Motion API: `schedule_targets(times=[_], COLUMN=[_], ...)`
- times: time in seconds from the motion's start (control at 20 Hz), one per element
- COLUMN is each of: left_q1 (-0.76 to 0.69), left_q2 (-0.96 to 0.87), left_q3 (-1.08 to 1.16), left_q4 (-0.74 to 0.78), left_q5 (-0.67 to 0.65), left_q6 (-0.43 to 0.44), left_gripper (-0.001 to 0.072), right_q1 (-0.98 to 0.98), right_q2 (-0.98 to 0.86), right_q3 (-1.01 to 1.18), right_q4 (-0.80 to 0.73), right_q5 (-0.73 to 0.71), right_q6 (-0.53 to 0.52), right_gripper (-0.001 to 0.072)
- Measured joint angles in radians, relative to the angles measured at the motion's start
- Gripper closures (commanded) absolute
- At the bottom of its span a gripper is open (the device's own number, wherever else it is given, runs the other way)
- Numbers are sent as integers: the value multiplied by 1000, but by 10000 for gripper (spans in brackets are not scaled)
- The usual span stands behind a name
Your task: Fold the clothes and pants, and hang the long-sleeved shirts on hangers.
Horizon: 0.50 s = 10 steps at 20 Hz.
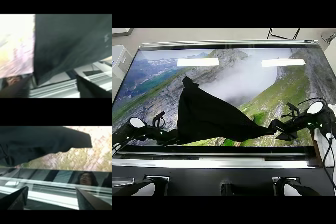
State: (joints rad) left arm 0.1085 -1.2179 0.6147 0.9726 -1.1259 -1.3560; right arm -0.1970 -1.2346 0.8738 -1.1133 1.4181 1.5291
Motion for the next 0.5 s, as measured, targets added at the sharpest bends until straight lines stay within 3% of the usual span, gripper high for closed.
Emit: schedule_targets(times=[0.05, 0.1, 0.15, 0.5], left_q1=[-16, -33, -50, -87], left_q2=[-4, -8, -12, 46], left_q3=[-2, -5, -7, -9], left_q4=[-8, -13, -12, -28], left_q5=[26, 55, 83, 93], left_q6=[-14, -24, -35, -15], left_gripper=[398, 584, 687, 688], right_q1=[0, 0, 0, 0], right_q2=[0, 0, 0, 0], right_q3=[-8, -18, -33, -142], right_q4=[0, -3, -4, 69], right_q5=[-13, -28, -52, -228], right_q6=[0, 0, 0, -9], right_gripper=[25, 24, 24, 25])
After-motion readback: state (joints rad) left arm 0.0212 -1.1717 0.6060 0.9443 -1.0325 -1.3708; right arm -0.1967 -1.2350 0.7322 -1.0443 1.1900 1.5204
